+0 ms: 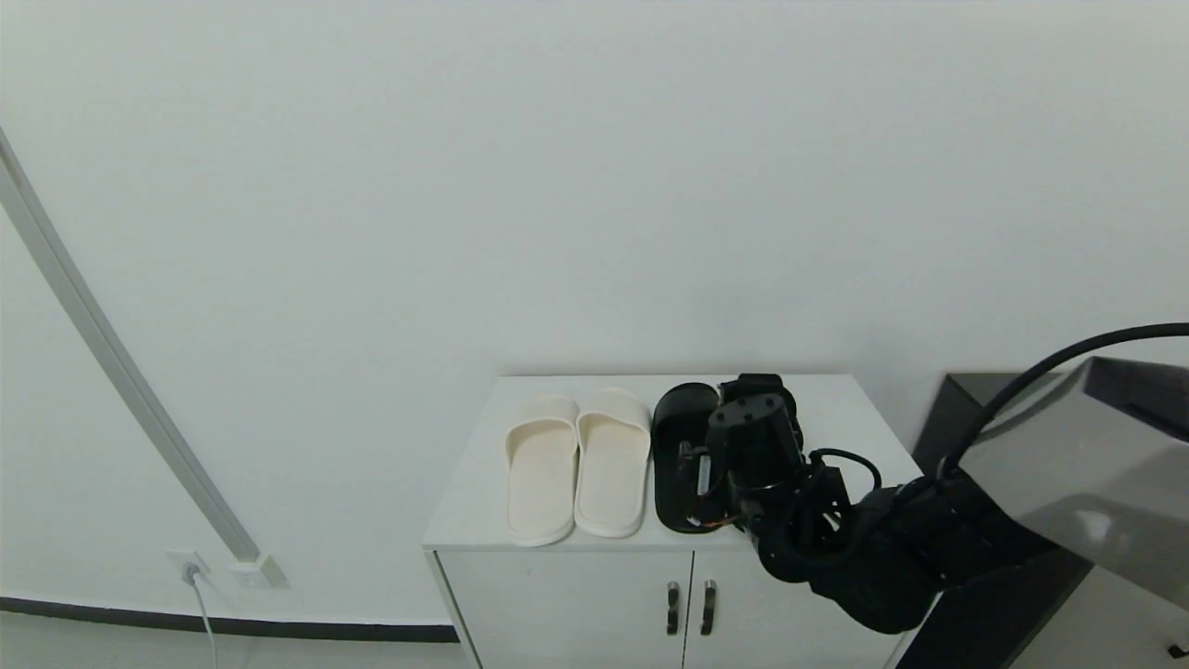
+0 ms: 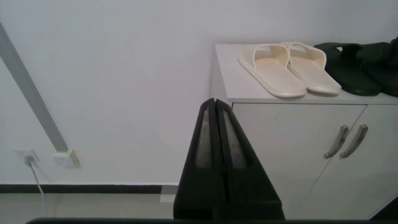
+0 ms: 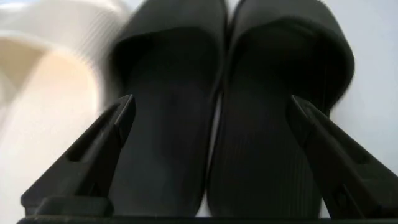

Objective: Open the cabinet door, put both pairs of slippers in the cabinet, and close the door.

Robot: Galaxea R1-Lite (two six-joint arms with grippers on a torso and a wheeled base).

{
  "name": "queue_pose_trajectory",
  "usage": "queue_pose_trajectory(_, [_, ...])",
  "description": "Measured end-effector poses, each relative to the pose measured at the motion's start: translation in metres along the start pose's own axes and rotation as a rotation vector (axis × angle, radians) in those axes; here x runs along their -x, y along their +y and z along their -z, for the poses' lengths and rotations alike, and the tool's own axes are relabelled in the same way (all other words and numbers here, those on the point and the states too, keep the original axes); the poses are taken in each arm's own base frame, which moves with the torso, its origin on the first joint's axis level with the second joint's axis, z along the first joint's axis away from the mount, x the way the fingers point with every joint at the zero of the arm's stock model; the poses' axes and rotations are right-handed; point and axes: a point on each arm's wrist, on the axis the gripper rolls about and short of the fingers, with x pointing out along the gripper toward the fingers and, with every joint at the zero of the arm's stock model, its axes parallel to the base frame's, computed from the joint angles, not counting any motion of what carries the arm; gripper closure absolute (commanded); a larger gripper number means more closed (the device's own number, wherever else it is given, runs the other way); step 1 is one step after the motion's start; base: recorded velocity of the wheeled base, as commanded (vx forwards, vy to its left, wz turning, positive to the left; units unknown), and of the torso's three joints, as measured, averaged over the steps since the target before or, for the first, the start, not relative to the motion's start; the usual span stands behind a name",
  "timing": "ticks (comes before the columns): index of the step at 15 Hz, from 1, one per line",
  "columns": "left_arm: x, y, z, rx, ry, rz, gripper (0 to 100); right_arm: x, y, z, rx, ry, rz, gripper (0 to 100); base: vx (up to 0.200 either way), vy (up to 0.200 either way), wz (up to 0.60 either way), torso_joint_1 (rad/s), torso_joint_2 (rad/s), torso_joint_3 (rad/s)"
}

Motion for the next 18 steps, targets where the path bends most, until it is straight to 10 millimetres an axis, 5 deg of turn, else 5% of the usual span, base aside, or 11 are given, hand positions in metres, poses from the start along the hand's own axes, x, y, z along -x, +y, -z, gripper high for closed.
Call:
queue_pose_trajectory(8, [0.0, 0.0, 0.0, 0.0, 0.0, 0.0, 100, -0.081, -0.003, 0.005, 0.053, -0.098, 0.119, 0, 0.0, 0.0, 0.0, 0.0, 0.0, 0.0])
queue_pose_trajectory(13, [0.0, 0.0, 0.0, 0.0, 0.0, 0.0, 100, -0.1, -0.009, 0.007, 0.053, -0.114, 0.165, 0, 0.0, 0.0, 0.0, 0.0, 0.0, 0.0])
queue_pose_trajectory(14, [0.0, 0.0, 0.0, 0.0, 0.0, 0.0, 100, -0.101, -0.009, 0.007, 0.063, -0.115, 0.166, 100, 0.0, 0.0, 0.0, 0.0, 0.0, 0.0])
queue_pose_trajectory(18, [0.0, 0.0, 0.0, 0.001, 0.0, 0.0, 100, -0.103, -0.009, 0.008, 0.074, -0.116, 0.173, 100, 0.0, 0.0, 0.0, 0.0, 0.0, 0.0])
